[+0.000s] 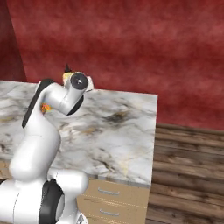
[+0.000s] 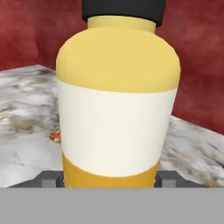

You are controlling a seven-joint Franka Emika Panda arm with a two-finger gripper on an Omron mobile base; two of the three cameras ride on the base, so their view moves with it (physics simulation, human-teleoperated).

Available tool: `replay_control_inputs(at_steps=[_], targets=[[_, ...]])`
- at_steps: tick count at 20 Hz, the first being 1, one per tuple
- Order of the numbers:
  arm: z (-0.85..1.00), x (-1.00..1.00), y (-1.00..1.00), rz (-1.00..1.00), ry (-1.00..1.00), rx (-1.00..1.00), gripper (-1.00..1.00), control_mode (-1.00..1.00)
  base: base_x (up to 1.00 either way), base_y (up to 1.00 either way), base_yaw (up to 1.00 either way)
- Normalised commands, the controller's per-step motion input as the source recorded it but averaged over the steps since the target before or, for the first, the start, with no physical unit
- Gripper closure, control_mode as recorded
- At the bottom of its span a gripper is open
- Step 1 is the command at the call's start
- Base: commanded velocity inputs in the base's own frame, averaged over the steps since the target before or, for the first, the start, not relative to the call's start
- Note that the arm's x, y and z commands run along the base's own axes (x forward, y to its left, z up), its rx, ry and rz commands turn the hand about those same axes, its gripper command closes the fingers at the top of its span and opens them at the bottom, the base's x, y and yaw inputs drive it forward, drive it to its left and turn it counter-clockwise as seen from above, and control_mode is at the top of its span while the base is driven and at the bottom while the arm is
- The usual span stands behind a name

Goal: Move the mayonnaise and mustard from the cabinet to the dining counter.

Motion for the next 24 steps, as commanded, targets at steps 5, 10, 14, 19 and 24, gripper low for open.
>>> replay_control_inputs(at_steps=[5,10,14,19,24], targets=[[-0.84,0.74,-0.16,0.24,0.21,-0.01,1.0,-1.0,0.0,0.0,0.0],[-0.79,0.3,-0.12,0.18,0.02,0.0,1.0,-1.0,0.0,0.0,0.0],[-0.39,0.01,0.0,0.1,0.0,0.0,1.0,-1.0,0.0,0.0,0.0],[-0.45,0.0,-0.01,0.07,0.0,0.0,1.0,-1.0,0.0,0.0,0.0],[-0.4,0.0,-0.07,0.04,0.0,0.0,1.0,-1.0,0.0,0.0,0.0]])
